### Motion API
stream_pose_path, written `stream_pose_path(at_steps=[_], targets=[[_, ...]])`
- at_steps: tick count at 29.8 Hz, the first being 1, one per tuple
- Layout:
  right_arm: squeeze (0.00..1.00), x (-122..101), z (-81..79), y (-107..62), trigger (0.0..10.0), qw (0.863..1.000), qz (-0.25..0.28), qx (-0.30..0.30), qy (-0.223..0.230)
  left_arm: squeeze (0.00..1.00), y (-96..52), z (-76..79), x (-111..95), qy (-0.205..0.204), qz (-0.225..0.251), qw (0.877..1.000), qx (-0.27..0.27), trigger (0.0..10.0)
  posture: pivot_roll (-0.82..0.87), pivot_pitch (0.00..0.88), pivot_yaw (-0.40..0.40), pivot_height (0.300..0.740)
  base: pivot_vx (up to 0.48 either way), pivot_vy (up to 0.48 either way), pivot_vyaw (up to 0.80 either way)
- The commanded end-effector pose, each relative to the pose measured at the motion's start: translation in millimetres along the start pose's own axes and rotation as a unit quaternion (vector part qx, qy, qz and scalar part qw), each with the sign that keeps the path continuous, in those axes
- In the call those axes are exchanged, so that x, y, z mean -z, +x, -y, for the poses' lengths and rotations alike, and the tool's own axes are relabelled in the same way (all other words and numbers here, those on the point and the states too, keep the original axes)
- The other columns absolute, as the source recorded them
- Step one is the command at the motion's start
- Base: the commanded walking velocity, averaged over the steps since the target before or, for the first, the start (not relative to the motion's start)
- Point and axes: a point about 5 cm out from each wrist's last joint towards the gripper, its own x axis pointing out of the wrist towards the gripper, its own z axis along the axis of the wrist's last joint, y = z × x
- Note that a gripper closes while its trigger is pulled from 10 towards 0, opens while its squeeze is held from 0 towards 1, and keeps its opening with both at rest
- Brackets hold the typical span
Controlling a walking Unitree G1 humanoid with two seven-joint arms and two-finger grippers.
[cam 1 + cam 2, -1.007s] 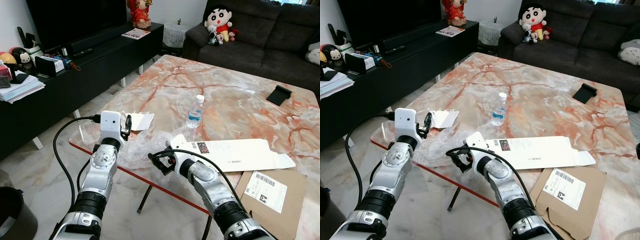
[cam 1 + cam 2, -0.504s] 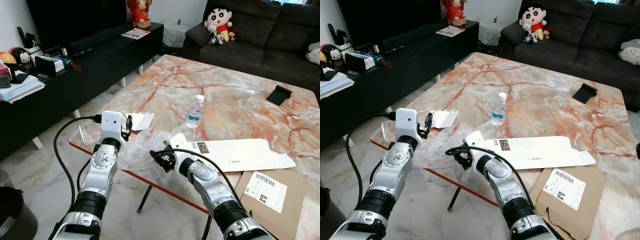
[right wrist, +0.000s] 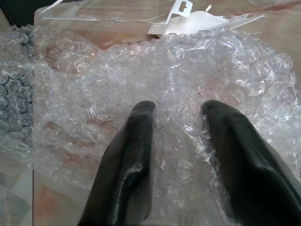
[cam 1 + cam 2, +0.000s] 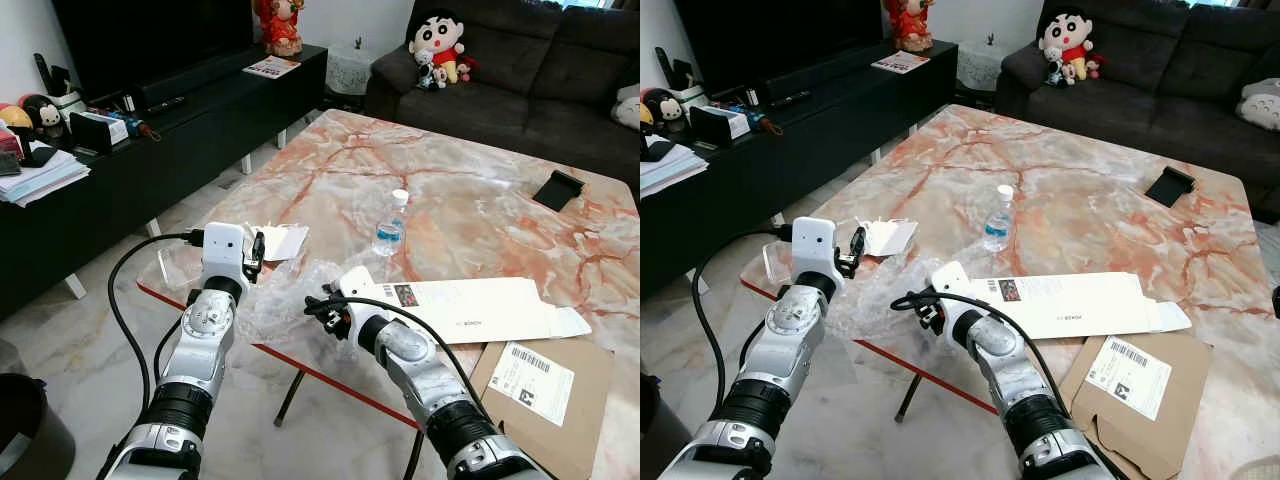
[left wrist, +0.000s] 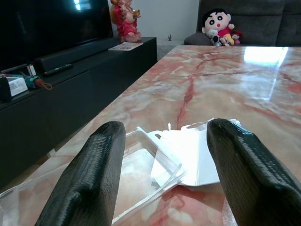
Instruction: Picking trash to rubbish bin
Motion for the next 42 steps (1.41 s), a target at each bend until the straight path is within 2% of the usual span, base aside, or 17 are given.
stream_pose_path(at_steps=[1,14,16,20,21,22,24,25,26,30,32,34,36,37,40,42], targets=[[0.0,-3.8,0.7,1.7,0.0,1.0,0.004,-0.003,-0.007,0.0,3.5,3.4,-3.6,0.012,0.001,1.0,0.011,10.0,0.0,0.0,-0.08,0.74,0.0,0.0,0.0],[0.0,-17.1,-1.5,3.9,0.0,0.999,0.038,-0.018,0.033,0.0,3.9,3.4,-3.7,0.008,0.001,1.0,0.01,10.0,0.0,0.0,-0.079,0.74,0.0,0.0,0.0],[0.0,-27.0,-1.1,4.3,0.0,0.995,0.064,-0.027,0.071,0.0,3.6,2.2,-4.4,-0.002,0.004,1.0,0.007,10.0,0.0,0.0,-0.079,0.74,0.0,0.0,0.0],[0.0,-36.6,-0.5,3.9,0.0,0.99,0.089,-0.04,0.102,0.0,3.7,1.0,-5.7,-0.012,0.008,1.0,0.004,10.0,0.0,0.0,-0.079,0.74,0.0,0.0,0.0],[0.0,-42.8,-0.3,3.3,1.3,0.986,0.105,-0.05,0.121,0.0,4.0,0.6,-6.6,-0.018,0.011,1.0,0.002,10.0,0.0,0.0,-0.08,0.74,0.0,0.0,0.0],[0.0,-49.5,1.2,2.5,10.0,0.981,0.122,-0.055,0.138,0.0,4.2,0.0,-7.5,-0.026,0.014,1.0,0.0,10.0,0.0,0.0,-0.08,0.74,0.0,0.0,0.0],[0.0,-54.1,2.4,1.9,10.0,0.978,0.134,-0.059,0.15,0.0,4.3,-0.4,-8.1,-0.032,0.016,0.999,-0.002,10.0,0.0,0.0,-0.08,0.74,0.0,0.0,0.0],[0.0,-61.5,4.6,0.4,10.0,0.973,0.153,-0.064,0.162,0.0,4.4,-0.8,-8.8,-0.038,0.018,0.999,-0.003,10.0,0.0,0.0,-0.08,0.74,0.0,0.0,0.0],[0.0,-75.8,8.6,-3.2,10.0,0.962,0.189,-0.074,0.182,0.0,4.4,-1.5,-9.7,-0.044,0.021,0.999,-0.005,10.0,0.0,0.0,-0.08,0.74,0.0,0.0,0.0],[0.0,-83.8,10.7,-5.7,10.0,0.955,0.21,-0.079,0.193,0.0,4.4,-1.6,-9.9,-0.046,0.022,0.999,-0.005,10.0,0.0,0.0,-0.08,0.74,0.0,0.0,0.0],[0.0,-104.5,19.2,-13.3,10.0,0.94,0.27,-0.066,0.197,0.0,4.3,-1.5,-11.8,-0.052,0.03,0.998,-0.007,10.0,-0.01,0.0,-0.08,0.74,0.0,0.0,0.0],[0.0,-117.7,28.6,-17.8,10.0,0.931,0.31,-0.028,0.19,0.0,4.5,-1.4,-14.0,-0.055,0.038,0.998,-0.008,10.0,-0.01,0.0,-0.08,0.74,0.0,0.0,0.0],[0.0,-121.0,33.3,-20.0,10.0,0.927,0.325,-0.005,0.186,0.0,4.4,-1.5,-15.6,-0.053,0.044,0.998,-0.011,10.0,-0.01,0.0,-0.08,0.74,0.0,0.0,0.0],[0.0,-123.2,39.2,-23.5,10.0,0.921,0.341,0.018,0.186,0.0,4.6,-1.4,-17.9,-0.051,0.052,0.997,-0.014,10.0,0.0,0.0,-0.081,0.74,0.0,0.0,0.0],[0.0,-122.2,41.4,-25.9,10.0,0.917,0.349,0.022,0.192,0.0,4.5,-1.4,-19.6,-0.052,0.058,0.997,-0.016,10.0,0.0,0.0,-0.081,0.74,0.0,0.0,0.0],[0.0,-121.9,45.5,-31.4,10.0,0.906,0.365,0.019,0.214,0.0,3.9,-2.8,-20.5,-0.052,0.061,0.997,-0.018,10.0,0.0,0.0,-0.082,0.74,0.0,0.0,0.0]])
